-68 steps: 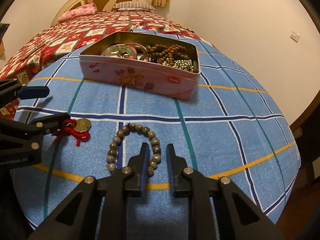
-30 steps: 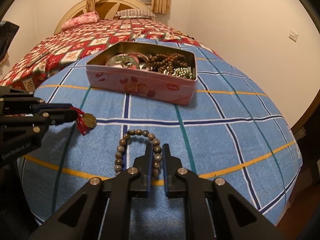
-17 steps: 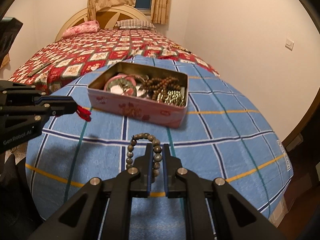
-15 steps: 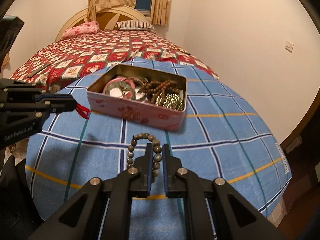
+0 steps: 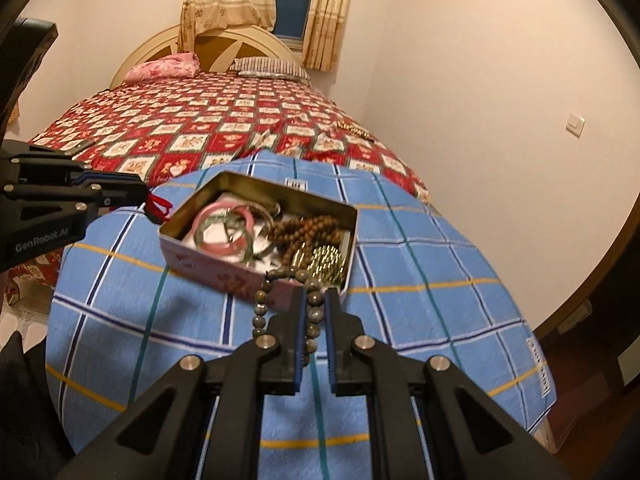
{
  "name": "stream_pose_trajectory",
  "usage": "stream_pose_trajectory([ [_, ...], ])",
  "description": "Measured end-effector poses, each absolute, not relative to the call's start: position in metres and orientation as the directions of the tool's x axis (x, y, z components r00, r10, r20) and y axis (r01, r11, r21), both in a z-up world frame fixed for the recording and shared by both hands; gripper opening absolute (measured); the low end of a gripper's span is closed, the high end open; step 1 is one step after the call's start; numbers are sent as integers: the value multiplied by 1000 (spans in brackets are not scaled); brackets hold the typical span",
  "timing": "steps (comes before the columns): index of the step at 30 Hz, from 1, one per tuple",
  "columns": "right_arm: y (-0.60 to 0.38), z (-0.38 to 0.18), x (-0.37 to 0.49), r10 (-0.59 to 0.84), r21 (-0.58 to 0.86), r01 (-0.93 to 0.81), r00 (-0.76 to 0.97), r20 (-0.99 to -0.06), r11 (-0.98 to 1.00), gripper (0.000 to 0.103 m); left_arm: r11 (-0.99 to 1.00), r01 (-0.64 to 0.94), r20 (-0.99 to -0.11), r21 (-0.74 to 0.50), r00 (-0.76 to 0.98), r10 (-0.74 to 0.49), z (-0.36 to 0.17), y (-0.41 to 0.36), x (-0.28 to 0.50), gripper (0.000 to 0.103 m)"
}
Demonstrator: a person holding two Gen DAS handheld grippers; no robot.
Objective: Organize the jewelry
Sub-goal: 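Carry the red charm over the tin with the left tool while the right tool carries the grey bracelet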
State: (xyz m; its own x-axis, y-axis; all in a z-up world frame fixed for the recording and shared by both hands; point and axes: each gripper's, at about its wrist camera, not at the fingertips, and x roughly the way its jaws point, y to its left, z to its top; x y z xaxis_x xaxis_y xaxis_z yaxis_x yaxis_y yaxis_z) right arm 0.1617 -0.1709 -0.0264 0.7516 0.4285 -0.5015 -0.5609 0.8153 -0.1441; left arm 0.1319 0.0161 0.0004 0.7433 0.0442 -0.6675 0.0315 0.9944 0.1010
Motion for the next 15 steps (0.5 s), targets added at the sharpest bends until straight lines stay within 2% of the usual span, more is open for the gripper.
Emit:
stream_pose_trajectory([
  [15,-157,2,183,427,-180,-555,775,-465,812,10,994,17,-658,105,751,57,14,21,169,5],
])
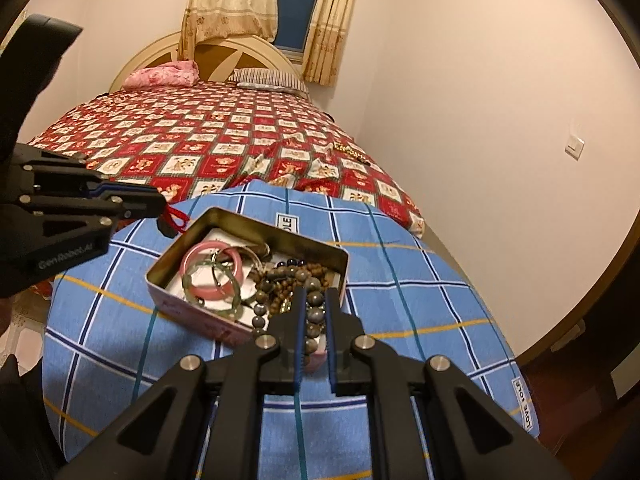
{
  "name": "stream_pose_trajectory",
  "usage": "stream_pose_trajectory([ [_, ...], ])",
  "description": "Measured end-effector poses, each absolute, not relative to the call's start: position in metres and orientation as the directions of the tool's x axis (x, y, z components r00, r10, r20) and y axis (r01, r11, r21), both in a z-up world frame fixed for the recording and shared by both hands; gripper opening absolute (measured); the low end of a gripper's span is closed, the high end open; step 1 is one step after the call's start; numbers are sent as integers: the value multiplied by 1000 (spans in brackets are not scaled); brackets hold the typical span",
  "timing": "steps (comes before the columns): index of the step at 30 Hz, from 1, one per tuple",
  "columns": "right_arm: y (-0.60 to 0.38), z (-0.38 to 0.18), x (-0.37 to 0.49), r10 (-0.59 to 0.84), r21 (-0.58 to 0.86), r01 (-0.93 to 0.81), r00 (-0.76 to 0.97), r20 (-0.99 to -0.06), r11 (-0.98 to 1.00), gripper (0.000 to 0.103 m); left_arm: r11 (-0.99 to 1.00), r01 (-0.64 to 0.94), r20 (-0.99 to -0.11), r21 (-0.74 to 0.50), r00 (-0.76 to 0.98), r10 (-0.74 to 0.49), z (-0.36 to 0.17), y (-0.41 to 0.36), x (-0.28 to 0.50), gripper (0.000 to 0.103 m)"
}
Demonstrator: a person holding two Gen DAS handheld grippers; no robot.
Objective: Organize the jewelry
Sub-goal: 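Carry the red charm over the tin with the left tool while the right tool carries the grey bracelet, then open the left tool to drop the red charm in the tin while the right tool releases the bracelet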
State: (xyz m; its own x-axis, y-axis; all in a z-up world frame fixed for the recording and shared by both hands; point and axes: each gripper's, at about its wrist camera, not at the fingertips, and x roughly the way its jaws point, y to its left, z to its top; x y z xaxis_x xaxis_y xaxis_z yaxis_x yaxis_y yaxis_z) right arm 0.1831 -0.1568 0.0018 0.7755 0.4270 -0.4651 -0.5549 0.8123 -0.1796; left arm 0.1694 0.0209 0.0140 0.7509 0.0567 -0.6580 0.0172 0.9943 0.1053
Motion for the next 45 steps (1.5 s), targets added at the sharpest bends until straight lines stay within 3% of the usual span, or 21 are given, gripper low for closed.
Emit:
stream_pose_trajectory([
  [21,-128,12,226,392,-215,-535,788,-474,817,10,993,-31,-683,112,724,100,-3,33,214,5],
  [45,-111,-10,263,362,-193,-534,755,-546,823,10,988,-57,-722,140,678,141,-29,36,242,5],
])
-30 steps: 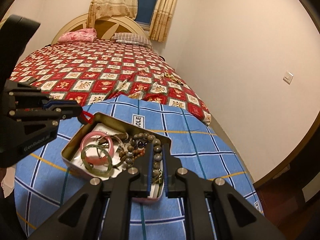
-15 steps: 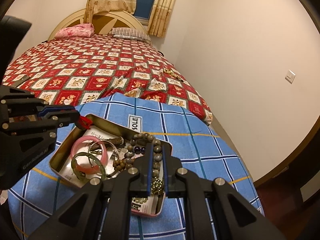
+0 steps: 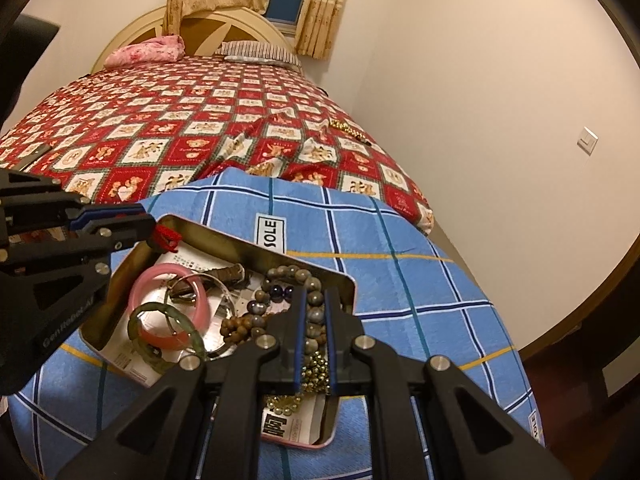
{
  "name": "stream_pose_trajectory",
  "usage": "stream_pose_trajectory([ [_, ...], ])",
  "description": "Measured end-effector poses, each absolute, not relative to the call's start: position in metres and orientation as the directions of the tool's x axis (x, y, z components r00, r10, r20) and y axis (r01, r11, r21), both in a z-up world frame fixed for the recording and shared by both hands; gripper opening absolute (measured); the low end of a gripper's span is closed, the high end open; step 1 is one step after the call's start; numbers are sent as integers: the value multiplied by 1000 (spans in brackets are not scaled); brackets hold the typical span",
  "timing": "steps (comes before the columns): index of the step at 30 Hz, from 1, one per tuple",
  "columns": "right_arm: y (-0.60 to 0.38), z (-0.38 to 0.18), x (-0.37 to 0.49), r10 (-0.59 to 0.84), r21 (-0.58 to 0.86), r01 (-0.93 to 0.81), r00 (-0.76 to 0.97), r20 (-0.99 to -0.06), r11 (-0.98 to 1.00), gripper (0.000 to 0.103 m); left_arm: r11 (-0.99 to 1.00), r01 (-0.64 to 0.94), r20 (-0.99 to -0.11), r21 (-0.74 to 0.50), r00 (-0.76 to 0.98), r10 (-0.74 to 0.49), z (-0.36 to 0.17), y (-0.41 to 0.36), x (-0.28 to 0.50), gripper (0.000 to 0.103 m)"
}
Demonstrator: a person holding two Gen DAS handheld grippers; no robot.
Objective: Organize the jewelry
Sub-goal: 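Open the left tool to drop the red charm in the tin while the right tool releases the bracelet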
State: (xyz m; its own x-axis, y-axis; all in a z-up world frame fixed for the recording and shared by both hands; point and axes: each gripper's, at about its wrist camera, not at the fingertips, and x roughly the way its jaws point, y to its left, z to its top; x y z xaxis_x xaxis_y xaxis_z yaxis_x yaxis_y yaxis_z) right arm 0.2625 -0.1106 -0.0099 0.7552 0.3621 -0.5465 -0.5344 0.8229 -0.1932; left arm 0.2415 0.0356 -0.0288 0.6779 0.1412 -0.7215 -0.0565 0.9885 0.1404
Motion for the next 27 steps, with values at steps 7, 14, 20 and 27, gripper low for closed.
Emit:
stream_pose_trajectory([
  [7,-107,-19,269,357,-186,-537,743,-567,823,10,988,-58,-740,145,656,147,-42,38,246,5],
  [14,-105,-30,274,366,-165,-554,716,-594,816,11,991,-50,-764,124,632,128,-52,40,247,6],
  [20,-107,-35,269,372,-158,-565,703,-605,810,48,993,-45,-768,114,629,116,-51,38,238,28],
  [27,-125,-37,255,344,-160,-524,730,-591,837,63,988,-94,-714,118,684,151,-35,44,209,75],
])
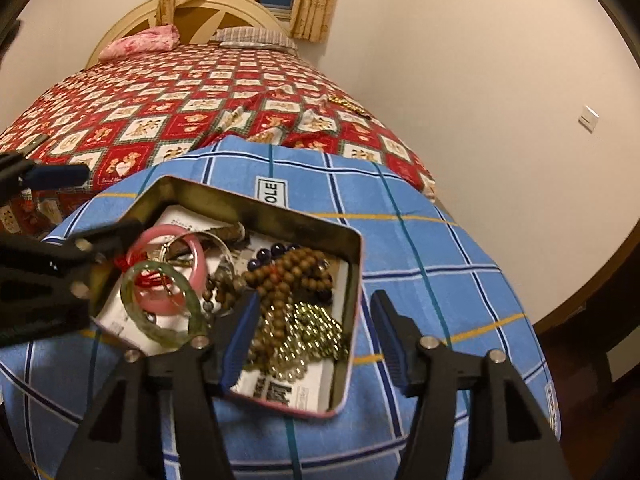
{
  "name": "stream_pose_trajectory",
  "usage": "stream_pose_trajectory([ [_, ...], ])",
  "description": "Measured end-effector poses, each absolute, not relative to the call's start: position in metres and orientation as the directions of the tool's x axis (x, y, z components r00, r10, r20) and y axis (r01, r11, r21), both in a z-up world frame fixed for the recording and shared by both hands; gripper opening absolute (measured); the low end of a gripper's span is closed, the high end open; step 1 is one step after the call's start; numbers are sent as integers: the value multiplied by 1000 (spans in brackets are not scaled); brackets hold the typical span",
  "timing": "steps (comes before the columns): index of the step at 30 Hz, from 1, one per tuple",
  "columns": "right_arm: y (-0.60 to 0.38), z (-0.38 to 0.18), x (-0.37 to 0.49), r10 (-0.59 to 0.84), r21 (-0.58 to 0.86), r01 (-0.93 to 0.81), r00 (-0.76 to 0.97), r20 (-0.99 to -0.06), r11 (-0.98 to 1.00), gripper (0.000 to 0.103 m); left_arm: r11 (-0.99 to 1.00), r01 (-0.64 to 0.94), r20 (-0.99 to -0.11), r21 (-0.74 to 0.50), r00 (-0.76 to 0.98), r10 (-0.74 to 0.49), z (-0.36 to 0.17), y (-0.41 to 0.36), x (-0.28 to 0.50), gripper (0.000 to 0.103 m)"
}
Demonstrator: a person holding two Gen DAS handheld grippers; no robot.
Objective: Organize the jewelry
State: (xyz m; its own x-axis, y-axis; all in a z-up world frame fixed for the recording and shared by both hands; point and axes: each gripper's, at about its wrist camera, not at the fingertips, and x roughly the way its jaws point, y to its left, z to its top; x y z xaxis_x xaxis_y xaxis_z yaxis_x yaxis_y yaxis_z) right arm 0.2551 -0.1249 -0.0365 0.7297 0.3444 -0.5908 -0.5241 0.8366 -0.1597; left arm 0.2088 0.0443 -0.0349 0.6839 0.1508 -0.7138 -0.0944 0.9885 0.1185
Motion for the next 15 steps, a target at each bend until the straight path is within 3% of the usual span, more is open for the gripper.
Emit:
stream_pose_trajectory([
  [15,-151,-31,232,355,-105,-494,742,-569,863,65,983,-134,-691,129,699,186,-26,44,176,75],
])
